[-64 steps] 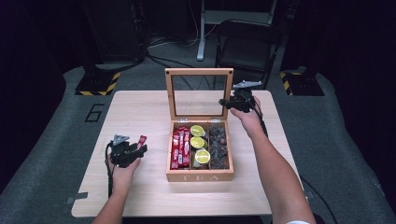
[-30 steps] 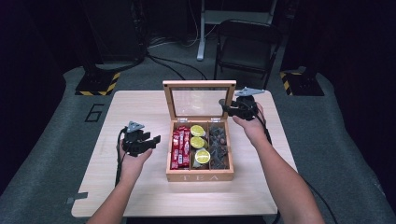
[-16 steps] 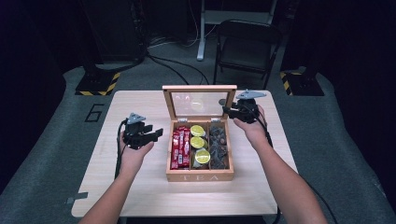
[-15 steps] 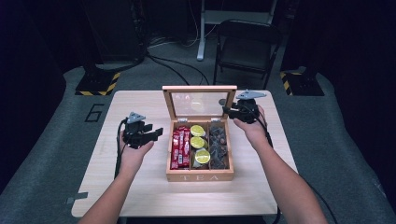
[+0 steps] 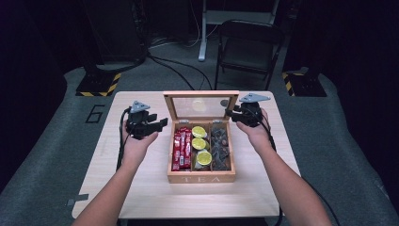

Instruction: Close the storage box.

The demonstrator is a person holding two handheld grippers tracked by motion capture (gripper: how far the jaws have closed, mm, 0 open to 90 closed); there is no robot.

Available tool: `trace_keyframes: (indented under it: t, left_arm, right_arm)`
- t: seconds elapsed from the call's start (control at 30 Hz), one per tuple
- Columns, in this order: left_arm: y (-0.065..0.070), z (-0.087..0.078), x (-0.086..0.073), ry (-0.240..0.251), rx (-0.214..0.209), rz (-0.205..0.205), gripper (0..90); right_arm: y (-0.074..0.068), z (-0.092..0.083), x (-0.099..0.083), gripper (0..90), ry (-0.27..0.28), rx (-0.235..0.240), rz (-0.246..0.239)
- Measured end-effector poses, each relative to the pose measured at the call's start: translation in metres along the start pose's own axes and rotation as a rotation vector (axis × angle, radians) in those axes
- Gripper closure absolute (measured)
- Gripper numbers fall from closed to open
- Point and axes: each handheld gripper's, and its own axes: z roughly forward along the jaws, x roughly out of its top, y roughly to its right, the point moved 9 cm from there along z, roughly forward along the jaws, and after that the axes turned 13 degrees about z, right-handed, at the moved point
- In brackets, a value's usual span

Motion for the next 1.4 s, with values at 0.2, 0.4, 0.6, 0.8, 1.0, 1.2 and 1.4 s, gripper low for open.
trace_keyframes:
  t: [0.2, 0.4, 0.6, 0.8, 1.0, 1.2, 1.4]
  left_arm:
    - [0.005, 0.000, 0.018, 0.017, 0.003, 0.026, 47.9]
    - [0.011, -0.002, 0.033, 0.040, 0.014, 0.062, 47.9]
    - [0.015, -0.004, 0.041, 0.061, 0.021, 0.084, 50.4]
    - [0.018, -0.007, 0.041, 0.063, 0.023, 0.107, 58.2]
    - [0.021, -0.011, 0.036, 0.065, 0.033, 0.143, 61.4]
    - [0.026, -0.014, 0.029, 0.064, 0.035, 0.159, 61.5]
    - [0.032, -0.017, 0.021, 0.069, 0.034, 0.168, 61.2]
  right_arm:
    - [-0.001, -0.002, -0.003, 61.0, 0.000, 0.006, 0.000]
    - [-0.003, -0.004, -0.007, 60.4, 0.011, 0.011, -0.007]
    - [-0.004, -0.007, -0.011, 59.9, 0.006, 0.017, -0.015]
    - [-0.005, -0.009, -0.014, 59.5, 0.010, 0.028, -0.012]
    - [-0.006, -0.010, -0.017, 59.0, 0.011, 0.038, -0.001]
    - [-0.007, -0.013, -0.021, 58.5, 0.008, 0.041, 0.004]
    - [-0.010, -0.021, -0.025, 57.9, 0.015, 0.070, 0.015]
